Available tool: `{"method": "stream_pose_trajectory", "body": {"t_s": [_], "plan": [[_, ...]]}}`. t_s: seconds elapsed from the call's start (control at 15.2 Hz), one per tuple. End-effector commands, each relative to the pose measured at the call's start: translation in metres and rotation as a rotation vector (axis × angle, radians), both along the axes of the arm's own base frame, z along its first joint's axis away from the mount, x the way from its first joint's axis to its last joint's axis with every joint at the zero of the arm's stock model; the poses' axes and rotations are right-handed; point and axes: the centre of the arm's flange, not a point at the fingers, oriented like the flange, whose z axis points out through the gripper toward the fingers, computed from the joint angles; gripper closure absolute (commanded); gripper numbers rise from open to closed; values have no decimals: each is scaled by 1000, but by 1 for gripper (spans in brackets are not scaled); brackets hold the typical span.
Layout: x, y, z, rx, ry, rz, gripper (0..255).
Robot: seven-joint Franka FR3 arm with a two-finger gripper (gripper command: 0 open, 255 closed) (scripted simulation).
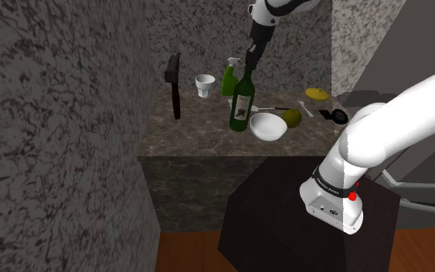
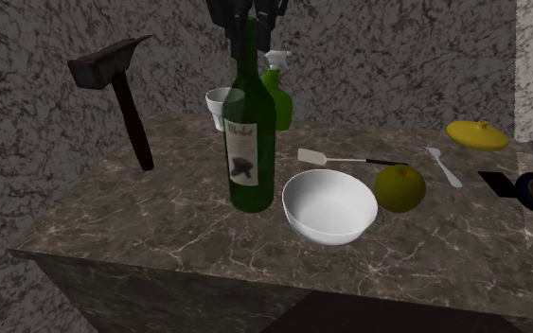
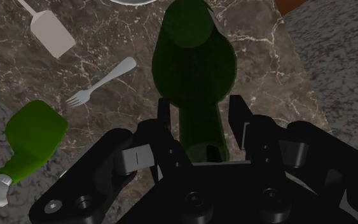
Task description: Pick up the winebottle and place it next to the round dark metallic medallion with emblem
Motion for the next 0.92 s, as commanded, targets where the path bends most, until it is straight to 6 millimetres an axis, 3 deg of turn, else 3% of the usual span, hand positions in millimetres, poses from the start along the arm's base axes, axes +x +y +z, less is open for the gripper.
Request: {"method": "stream_pose_trajectory", "body": {"t_s": [0.0, 0.86], "plan": [[0, 1, 10, 0, 0, 0, 255], [0, 1, 79, 0, 0, 0, 255]]}}
